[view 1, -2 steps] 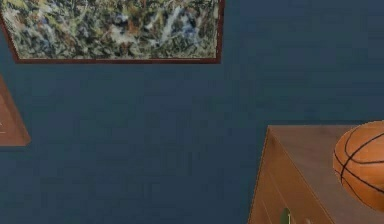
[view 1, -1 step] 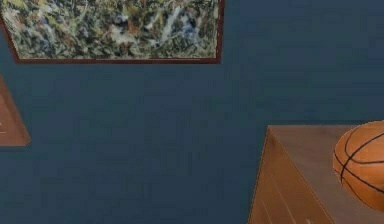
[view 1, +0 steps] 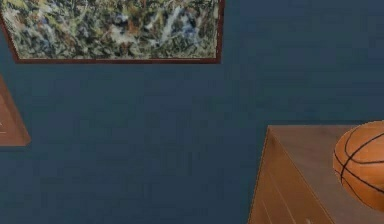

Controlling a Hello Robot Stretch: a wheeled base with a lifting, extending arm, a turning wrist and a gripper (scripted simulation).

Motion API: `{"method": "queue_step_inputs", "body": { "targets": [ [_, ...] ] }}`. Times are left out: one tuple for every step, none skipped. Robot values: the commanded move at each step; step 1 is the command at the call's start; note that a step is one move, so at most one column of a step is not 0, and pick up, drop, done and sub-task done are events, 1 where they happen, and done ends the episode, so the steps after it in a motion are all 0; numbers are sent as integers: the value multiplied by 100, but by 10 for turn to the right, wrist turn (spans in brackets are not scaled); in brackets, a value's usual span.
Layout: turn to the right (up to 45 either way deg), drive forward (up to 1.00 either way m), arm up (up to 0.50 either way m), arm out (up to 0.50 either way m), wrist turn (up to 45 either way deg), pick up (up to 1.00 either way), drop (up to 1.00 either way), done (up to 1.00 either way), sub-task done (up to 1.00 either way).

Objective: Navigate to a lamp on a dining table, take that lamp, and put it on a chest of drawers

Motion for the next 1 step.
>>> {"method": "queue_step_inputs", "body": {
  "targets": [
    [0, 0, 0, 0, 390, 0, 0, 0, 0]
  ]
}}
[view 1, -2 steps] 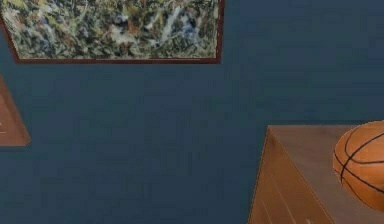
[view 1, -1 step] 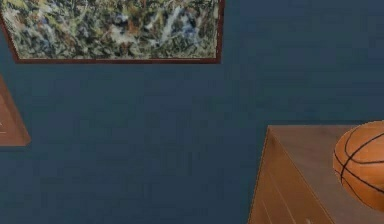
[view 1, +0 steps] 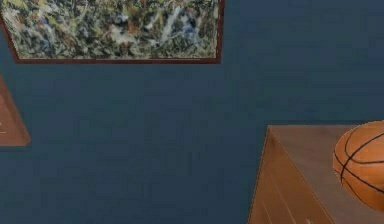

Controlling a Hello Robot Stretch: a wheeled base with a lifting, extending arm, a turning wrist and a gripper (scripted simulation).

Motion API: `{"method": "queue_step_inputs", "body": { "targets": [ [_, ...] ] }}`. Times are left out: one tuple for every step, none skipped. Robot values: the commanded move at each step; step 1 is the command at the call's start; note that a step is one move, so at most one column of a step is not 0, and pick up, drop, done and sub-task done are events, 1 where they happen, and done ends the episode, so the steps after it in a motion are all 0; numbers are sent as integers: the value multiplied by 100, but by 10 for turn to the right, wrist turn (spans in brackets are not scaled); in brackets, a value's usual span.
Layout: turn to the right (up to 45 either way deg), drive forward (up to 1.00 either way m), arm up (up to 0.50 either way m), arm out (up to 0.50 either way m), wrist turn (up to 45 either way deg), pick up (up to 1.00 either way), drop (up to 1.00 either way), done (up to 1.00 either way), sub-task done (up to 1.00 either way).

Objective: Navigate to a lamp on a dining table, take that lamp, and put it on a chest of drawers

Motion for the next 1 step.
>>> {"method": "queue_step_inputs", "body": {
  "targets": [
    [0, 0, 0, 0, 390, 0, 0, 0, 0]
  ]
}}
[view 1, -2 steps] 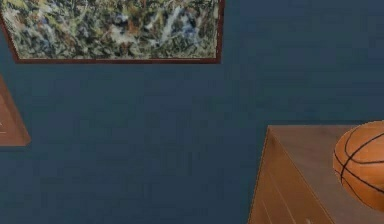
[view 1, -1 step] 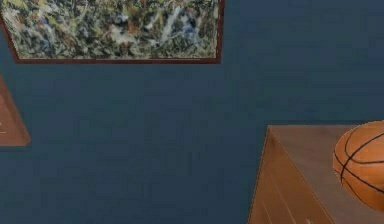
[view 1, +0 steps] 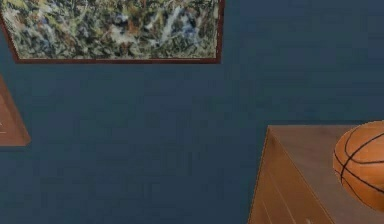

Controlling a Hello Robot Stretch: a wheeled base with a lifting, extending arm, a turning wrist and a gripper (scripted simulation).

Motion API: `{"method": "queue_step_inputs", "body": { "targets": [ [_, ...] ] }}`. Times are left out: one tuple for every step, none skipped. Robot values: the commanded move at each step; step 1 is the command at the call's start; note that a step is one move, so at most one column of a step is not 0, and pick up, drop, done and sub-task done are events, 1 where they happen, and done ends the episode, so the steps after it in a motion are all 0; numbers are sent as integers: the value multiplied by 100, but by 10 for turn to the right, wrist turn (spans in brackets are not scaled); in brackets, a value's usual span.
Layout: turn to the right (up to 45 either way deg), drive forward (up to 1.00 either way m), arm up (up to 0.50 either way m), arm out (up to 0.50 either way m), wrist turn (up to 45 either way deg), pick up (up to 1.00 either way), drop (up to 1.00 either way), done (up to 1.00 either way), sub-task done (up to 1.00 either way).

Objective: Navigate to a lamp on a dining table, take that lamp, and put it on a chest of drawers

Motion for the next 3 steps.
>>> {"method": "queue_step_inputs", "body": {
  "targets": [
    [0, 0, 0, 0, 0, 0, 100, 0, 0],
    [0, 0, 0, -10, 0, 0, 0, 0, 0],
    [0, 0, 0, 0, -450, 0, 0, 0, 0]
  ]
}}
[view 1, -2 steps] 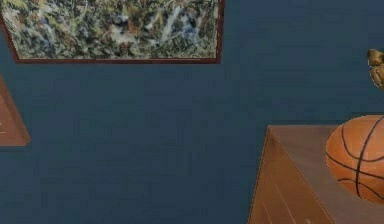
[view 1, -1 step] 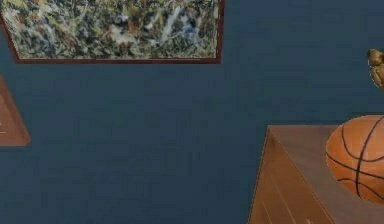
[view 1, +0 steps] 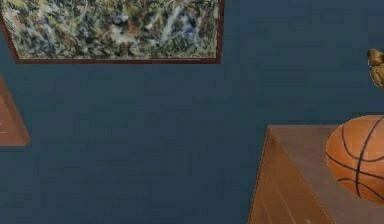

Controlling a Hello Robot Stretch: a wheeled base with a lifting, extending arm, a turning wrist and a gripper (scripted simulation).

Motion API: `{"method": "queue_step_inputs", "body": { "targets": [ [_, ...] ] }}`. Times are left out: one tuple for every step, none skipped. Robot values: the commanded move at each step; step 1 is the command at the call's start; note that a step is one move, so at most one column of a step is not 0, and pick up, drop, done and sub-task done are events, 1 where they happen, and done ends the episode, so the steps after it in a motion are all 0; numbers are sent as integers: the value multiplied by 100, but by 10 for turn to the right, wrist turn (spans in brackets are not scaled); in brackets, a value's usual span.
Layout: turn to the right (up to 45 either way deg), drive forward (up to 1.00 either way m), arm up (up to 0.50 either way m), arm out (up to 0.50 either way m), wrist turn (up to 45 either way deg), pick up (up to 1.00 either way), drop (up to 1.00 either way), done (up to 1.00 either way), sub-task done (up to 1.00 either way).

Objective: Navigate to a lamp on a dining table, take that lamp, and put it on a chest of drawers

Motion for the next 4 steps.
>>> {"method": "queue_step_inputs", "body": {
  "targets": [
    [0, 0, 0, 0, -450, 0, 0, 0, 0],
    [0, 0, 0, -26, 0, 0, 0, 0, 0],
    [-180, 0, 0, 0, 0, 0, 0, 0, 0],
    [0, 0, 0, 32, 0, 0, 0, 0, 0]
  ]
}}
